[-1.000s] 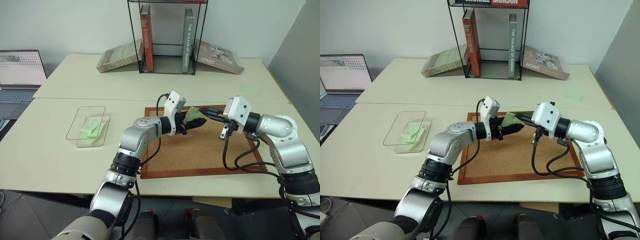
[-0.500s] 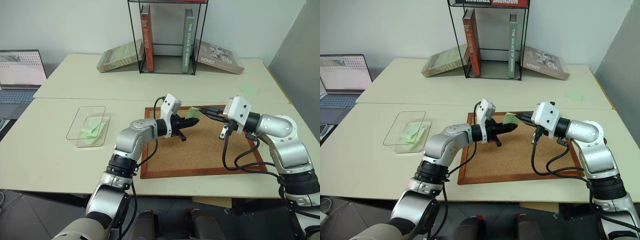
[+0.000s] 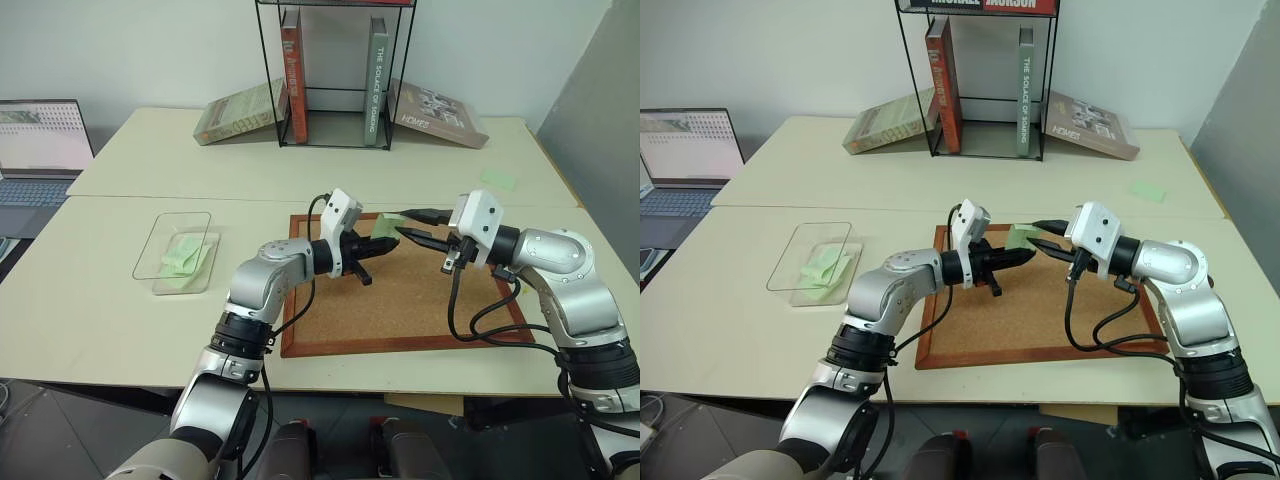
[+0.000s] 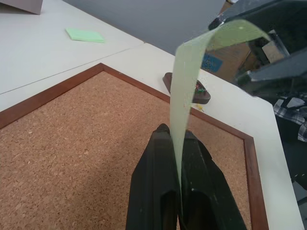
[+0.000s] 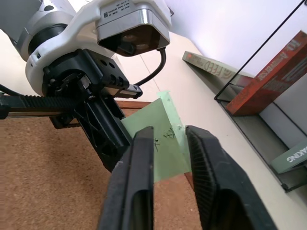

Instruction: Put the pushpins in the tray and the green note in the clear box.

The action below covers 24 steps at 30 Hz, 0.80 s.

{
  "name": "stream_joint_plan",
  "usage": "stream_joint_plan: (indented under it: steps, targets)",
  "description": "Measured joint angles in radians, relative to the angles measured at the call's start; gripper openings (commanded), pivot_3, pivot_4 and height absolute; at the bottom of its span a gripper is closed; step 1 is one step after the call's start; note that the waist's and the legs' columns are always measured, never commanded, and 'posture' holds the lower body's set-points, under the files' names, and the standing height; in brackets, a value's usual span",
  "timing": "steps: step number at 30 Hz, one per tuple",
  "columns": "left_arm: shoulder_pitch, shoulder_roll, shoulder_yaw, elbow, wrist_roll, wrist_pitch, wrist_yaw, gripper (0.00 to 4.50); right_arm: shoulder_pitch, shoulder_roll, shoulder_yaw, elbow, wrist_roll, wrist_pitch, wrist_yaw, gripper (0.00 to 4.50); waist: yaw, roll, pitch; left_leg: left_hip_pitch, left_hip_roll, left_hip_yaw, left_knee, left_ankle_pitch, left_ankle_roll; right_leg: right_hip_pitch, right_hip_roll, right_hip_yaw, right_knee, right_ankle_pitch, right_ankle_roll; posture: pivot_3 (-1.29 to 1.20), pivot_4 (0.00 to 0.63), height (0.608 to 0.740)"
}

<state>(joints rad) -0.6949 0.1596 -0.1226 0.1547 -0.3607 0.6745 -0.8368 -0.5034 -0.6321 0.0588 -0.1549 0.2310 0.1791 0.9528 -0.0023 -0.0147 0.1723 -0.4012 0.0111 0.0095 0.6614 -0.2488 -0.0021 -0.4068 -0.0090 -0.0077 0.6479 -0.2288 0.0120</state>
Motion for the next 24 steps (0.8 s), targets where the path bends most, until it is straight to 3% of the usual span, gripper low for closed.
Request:
stream_joint_plan:
  steps: [5, 11, 19, 20, 24]
  targets:
    - [0.029, 0.01, 0.011, -0.048, -0.018, 0.011, 0.021, 0.0, -0.001, -0.046, -0.026, -0.048, 0.087, 0.112, 0.032, 3.09, 0.0, 0.0, 0.0, 0.0, 0.0, -0.001, 0.0, 0.0, 0.0, 0.0, 0.0, 0.001, 0.0, 0.0, 0.0, 0.0, 0.15, 0.74]
    - [0.063, 0.137, 0.113, -0.187, -0.075, 0.098, 0.066, 0.0, 0.001, -0.06, -0.037, -0.136, 0.177, 0.251, 0.031, 4.48, -0.005, 0.0, 0.0, 0.0, 0.002, -0.003, 0.0, 0.0, 0.0, 0.0, 0.0, 0.0, 0.001, 0.0, -0.001, 0.0, 0.15, 0.74]
    - [0.123, 0.466, 0.272, -0.254, -0.1, 0.192, 0.071, 0.0, 0.007, -0.007, 0.005, -0.223, 0.241, 0.357, 0.0, 4.48, -0.005, -0.003, 0.003, 0.0, 0.002, -0.004, -0.001, 0.0, 0.0, 0.0, -0.002, -0.001, 0.001, -0.001, -0.001, 0.0, 0.15, 0.74]
    - [0.157, 0.55, 0.296, -0.26, -0.099, 0.199, 0.06, 0.0, 0.006, 0.013, 0.022, -0.229, 0.243, 0.358, 0.001, 4.48, -0.008, -0.006, 0.004, 0.0, 0.002, -0.003, -0.001, 0.0, 0.0, -0.001, -0.004, 0.0, 0.0, -0.001, -0.002, 0.0, 0.15, 0.74]
    - [0.209, 0.675, 0.331, -0.233, -0.069, 0.207, 0.062, 0.0, -0.001, 0.037, 0.067, -0.232, 0.241, 0.359, 0.002, 4.48, -0.005, -0.007, 0.006, 0.0, 0.0, -0.004, -0.001, 0.0, 0.0, -0.001, -0.007, -0.002, 0.0, -0.002, -0.003, 0.0, 0.15, 0.74]
